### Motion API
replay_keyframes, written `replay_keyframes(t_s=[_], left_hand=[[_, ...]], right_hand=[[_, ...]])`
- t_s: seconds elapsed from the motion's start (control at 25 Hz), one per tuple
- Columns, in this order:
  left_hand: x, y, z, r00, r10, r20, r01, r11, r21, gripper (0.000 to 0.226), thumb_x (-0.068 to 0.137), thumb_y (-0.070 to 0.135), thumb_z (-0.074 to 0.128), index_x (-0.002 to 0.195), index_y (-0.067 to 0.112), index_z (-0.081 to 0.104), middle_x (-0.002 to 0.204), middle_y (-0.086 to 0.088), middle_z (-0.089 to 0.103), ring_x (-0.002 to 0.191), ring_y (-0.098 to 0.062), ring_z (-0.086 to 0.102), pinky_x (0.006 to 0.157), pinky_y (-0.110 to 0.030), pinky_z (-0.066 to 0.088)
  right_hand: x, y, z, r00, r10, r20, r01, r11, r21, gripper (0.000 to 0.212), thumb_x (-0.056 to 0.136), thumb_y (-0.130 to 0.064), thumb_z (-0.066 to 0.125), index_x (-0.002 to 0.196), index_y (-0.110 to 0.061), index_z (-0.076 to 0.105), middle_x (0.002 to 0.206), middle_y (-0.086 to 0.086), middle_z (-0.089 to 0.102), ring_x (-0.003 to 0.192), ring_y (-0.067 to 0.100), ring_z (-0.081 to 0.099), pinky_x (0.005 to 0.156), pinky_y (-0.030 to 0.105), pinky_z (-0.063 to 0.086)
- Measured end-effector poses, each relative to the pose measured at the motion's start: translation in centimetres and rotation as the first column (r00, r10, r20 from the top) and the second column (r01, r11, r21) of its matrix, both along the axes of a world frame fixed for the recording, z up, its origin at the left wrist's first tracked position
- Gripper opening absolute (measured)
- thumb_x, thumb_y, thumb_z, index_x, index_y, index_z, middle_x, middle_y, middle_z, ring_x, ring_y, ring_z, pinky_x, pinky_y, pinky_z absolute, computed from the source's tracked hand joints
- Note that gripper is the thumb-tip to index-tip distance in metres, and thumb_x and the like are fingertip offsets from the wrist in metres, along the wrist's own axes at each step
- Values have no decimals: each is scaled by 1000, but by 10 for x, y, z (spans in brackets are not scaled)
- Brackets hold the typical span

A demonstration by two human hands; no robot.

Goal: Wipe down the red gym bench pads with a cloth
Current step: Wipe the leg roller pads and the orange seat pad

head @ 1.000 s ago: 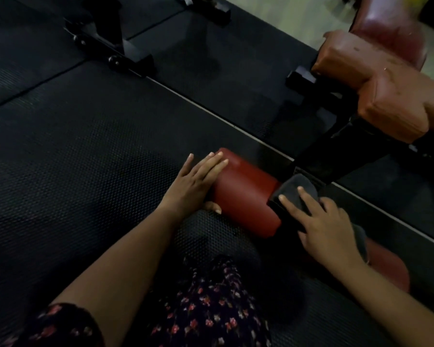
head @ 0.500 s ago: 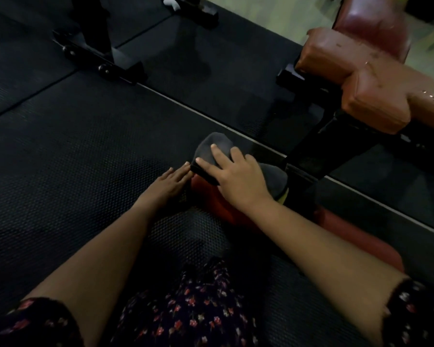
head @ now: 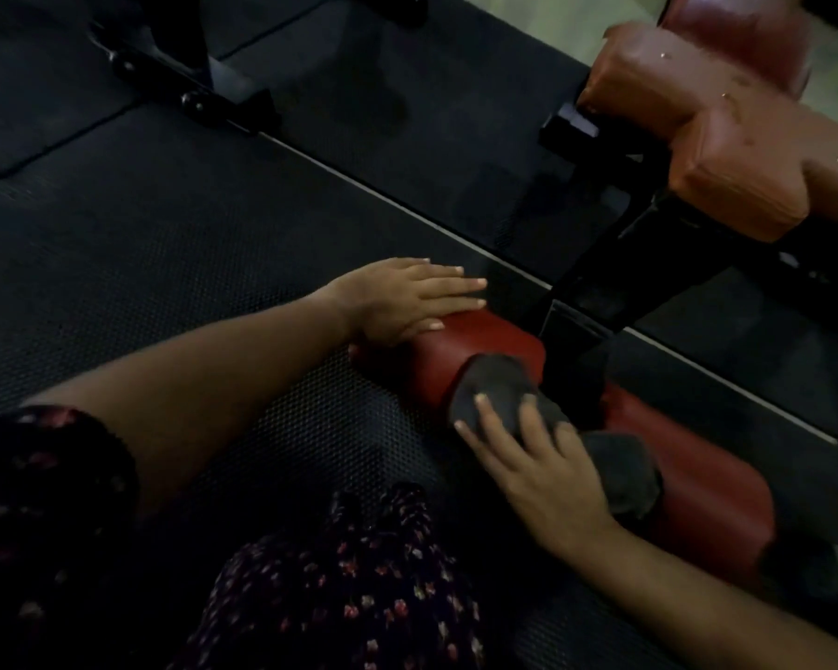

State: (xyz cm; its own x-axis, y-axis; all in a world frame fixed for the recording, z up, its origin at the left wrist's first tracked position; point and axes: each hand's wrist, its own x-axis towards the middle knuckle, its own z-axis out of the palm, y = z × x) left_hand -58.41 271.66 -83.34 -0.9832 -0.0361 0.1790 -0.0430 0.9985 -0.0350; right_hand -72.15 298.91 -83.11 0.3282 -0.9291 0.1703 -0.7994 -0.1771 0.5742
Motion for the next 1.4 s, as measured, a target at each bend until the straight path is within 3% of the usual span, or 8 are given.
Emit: replay_keyframes(t_s=[0.2, 0.44, 0.6, 0.84, 1.04, 1.16, 1.28, 1.4], left_hand=[[-23, -18, 11, 957, -88, 277, 76, 996, 56, 72, 90, 59, -1, 154, 34, 20, 159, 3, 28, 144, -22, 31, 113, -44, 31], [-20, -18, 12, 970, -119, 210, 87, 983, 159, 63, 95, 53, 11, 151, 33, 31, 155, 0, 37, 139, -26, 39, 111, -42, 30], [-17, -19, 9, 979, -110, 169, 81, 982, 170, 60, 97, 51, 15, 149, 32, 35, 152, -2, 42, 134, -30, 45, 108, -50, 38], [-15, -15, 10, 979, -83, 187, 56, 988, 142, 59, 98, 50, 14, 149, 31, 36, 150, -6, 44, 131, -31, 47, 105, -50, 40], [-9, -3, 14, 973, 41, 228, -62, 994, 86, 47, 105, 40, 23, 152, 35, 26, 158, 4, 30, 143, -21, 30, 115, -33, 17], [-4, 1, 10, 973, 77, 217, -102, 989, 107, 47, 105, 39, 25, 152, 33, 27, 157, 3, 31, 144, -22, 30, 117, -35, 17], [8, 8, -11, 992, 126, 25, -127, 989, 72, 52, 101, 40, 26, 145, 21, 45, 146, -6, 49, 134, -29, 46, 113, -45, 30], [21, 21, -44, 952, 185, -243, -200, 979, -40, 46, 104, 34, 30, 141, 16, 51, 143, -8, 53, 130, -27, 50, 113, -45, 32]], right_hand=[[71, -73, -29, 974, 34, -226, -23, 999, 48, 63, 97, -7, 6, 141, -20, 48, 148, 8, 41, 116, 40, 40, 78, 43, 33], [66, -69, -28, 928, 121, -352, -63, 983, 172, 57, 96, -13, 13, 136, -18, 53, 153, 10, 32, 125, 39, 38, 79, 45, 36], [8, -9, -22, 972, 90, -216, -63, 990, 126, 52, 97, -7, 23, 126, -19, 65, 147, 7, 36, 122, 39, 39, 78, 47, 36], [36, -25, -35, 935, 189, -299, -120, 964, 236, 53, 95, -7, 22, 123, -18, 66, 149, 11, 38, 121, 39, 38, 76, 47, 34], [99, -102, -47, 964, 107, -242, -70, 985, 158, 48, 98, -21, 24, 133, -11, 56, 148, 6, 42, 124, 34, 42, 82, 44, 35], [85, -80, -59, 904, 170, -391, -71, 964, 255, 52, 96, -8, 19, 135, -9, 53, 148, 5, 43, 127, 33, 41, 85, 46, 33], [35, -27, -60, 822, 294, -487, -83, 908, 410, 50, 91, -11, 29, 120, -21, 68, 142, 0, 51, 125, 31, 47, 83, 47, 32], [-11, 15, -36, 895, 298, -330, -159, 908, 389, 49, 83, -15, 32, 97, -23, 78, 138, 0, 55, 120, 37, 41, 82, 45, 34]])
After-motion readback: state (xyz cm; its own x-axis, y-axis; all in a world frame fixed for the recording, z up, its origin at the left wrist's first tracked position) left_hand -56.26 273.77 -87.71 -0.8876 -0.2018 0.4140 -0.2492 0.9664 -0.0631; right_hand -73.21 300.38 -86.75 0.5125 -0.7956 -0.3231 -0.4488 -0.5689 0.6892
